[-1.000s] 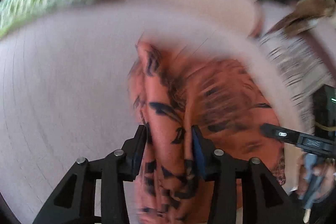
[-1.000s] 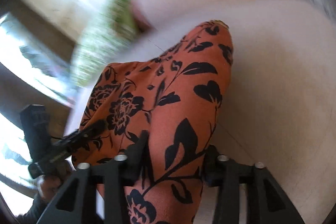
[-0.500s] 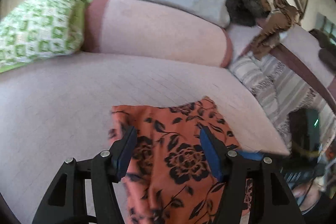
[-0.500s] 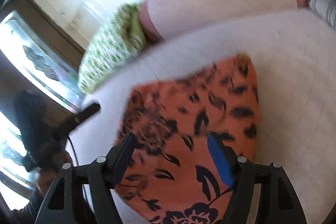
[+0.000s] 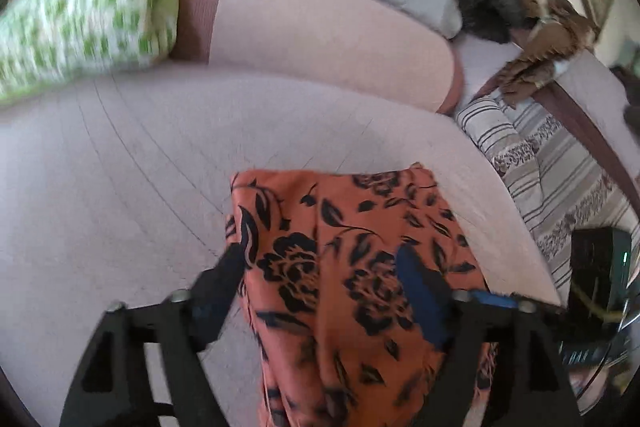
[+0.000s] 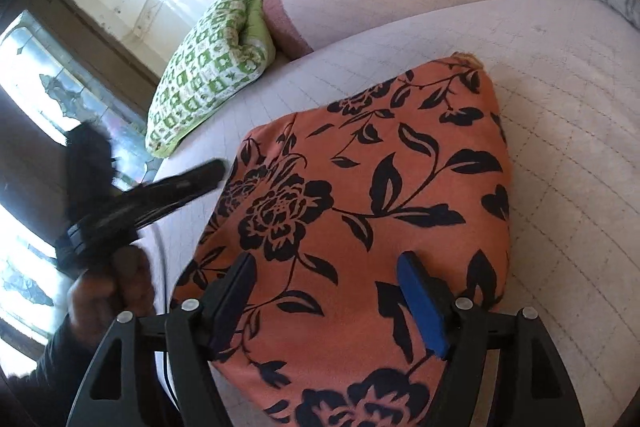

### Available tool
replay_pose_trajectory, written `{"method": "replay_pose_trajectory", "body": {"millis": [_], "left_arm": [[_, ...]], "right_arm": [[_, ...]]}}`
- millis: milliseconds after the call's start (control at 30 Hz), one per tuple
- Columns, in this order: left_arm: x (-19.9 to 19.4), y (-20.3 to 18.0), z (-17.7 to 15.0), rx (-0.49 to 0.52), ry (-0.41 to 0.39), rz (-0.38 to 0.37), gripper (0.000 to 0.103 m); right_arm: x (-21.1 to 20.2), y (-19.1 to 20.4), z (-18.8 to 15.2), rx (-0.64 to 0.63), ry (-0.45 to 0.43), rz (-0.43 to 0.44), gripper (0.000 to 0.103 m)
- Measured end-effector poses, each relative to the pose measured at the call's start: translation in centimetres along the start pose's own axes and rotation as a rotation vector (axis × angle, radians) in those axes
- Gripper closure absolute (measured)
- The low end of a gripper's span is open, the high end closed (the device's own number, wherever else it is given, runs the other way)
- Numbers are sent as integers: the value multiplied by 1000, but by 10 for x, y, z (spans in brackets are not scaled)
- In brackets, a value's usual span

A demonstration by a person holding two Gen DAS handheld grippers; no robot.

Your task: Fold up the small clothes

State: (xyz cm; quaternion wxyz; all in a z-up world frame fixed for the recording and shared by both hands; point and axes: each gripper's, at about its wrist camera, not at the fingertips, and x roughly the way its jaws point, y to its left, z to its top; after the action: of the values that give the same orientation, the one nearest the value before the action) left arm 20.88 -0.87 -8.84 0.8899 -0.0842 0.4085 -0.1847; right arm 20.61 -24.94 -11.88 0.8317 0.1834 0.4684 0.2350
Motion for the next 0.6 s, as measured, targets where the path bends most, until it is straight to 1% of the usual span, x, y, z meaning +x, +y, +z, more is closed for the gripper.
{"method": "replay_pose_trajectory", "body": {"millis": [67, 100, 133, 167, 200, 233, 267, 300, 333, 367, 467, 500, 567, 600], "left_arm": [[-17, -10, -6, 34, -33, 50, 16], [-25, -19, -12, 54, -37, 92, 15], [-27, -23, -15, 62, -34, 115, 15], [-34, -26, -20, 68, -25, 143, 15], [-39, -31, -27, 70, -5, 176, 15], [-44, -32, -32, 69, 7, 189, 15], [-51, -34, -38, 65, 11, 197, 15], [-62, -37, -45, 56, -5, 207, 15], [-65, -39, -49, 52, -13, 215, 15], [-75, -40, -54, 48, -20, 230, 14], [-95, -50, -69, 48, -51, 266, 12], [-100, -53, -74, 50, -62, 283, 10], [-109, -58, -82, 60, -69, 305, 9], [-113, -61, -87, 66, -72, 318, 9]], "right_arm": [[-15, 8, -3, 7, -42, -4, 23], [-17, 11, -4, 8, -55, -10, 13], [-18, 11, -9, 21, -63, -30, 5], [-13, 7, -15, 49, -43, -54, 5], [-5, 5, -20, 45, -4, -71, 4], [-1, 8, -24, -17, 23, -118, 5], [-9, 17, -26, -60, 11, -176, 5], [-18, 23, -27, -58, -5, -177, 5], [-35, 31, -29, -48, -48, -140, 5], [-50, 38, -30, -57, -88, -127, 5], [-91, 57, -45, -101, -196, -235, 5], [-100, 58, -52, -102, -203, -246, 4], [-105, 62, -70, -112, -152, -289, 4], [-105, 64, -80, -130, -112, -329, 4]]}}
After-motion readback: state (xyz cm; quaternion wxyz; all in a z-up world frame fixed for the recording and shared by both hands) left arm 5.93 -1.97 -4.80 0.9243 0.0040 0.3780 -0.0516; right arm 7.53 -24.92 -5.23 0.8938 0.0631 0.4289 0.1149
